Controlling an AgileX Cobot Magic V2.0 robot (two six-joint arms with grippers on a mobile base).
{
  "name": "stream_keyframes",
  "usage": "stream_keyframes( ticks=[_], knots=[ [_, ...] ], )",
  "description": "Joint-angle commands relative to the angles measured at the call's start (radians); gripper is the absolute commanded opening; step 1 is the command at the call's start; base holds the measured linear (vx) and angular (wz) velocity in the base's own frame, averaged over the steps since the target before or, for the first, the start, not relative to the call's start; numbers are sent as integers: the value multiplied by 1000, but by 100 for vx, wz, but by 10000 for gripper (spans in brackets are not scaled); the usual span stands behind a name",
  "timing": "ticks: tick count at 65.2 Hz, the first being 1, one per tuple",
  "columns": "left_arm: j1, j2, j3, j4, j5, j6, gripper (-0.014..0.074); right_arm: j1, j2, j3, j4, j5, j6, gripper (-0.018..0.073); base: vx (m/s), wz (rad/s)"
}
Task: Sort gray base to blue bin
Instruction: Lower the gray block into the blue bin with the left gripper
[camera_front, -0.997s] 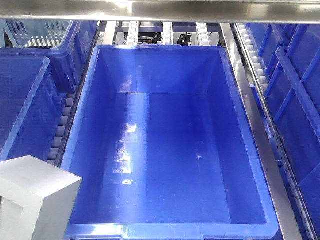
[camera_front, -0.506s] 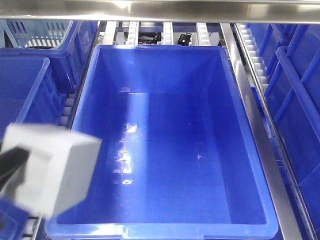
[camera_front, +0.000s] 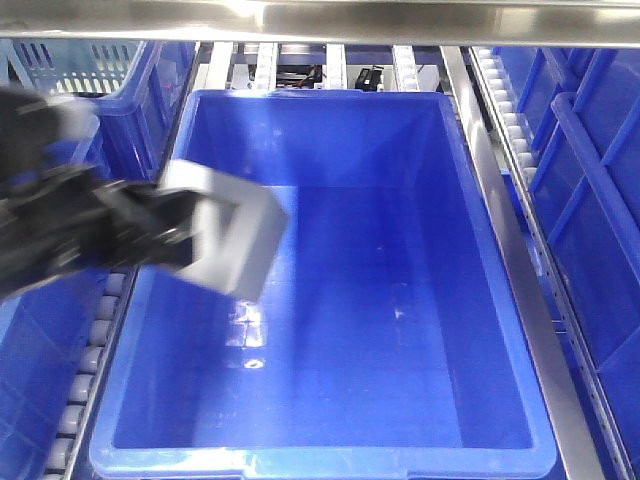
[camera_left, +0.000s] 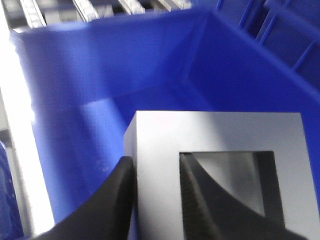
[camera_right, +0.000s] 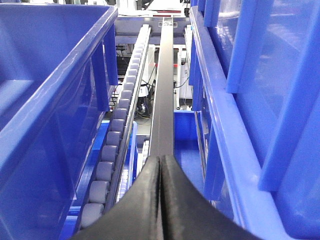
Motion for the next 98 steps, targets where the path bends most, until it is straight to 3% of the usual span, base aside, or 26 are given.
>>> stream_keyframes(
  ticks=[1,18,43,72,82,98],
  knots=[
    [-16,68,-106,-18,-53,-7,4,-5,-11,14,-6,-75,-5,-9,0,0],
    [-75,274,-250,-17,-31,3,4,-5,-11,14,-6,-75,-5,-9,0,0],
    [-76,496,-347,-18,-28,3,4,-5,-11,14,-6,-75,-5,-9,0,0],
    [-76,605,-351,-18,-90,3,40,-5,-11,14,-6,-75,-5,-9,0,0],
    [-76,616,-351,-18,-89,3,126,-5,-11,14,-6,-75,-5,-9,0,0],
    [-76,596,-351,-18,-67,-1,372,-5,-11,14,-6,-75,-5,-9,0,0]
  ],
)
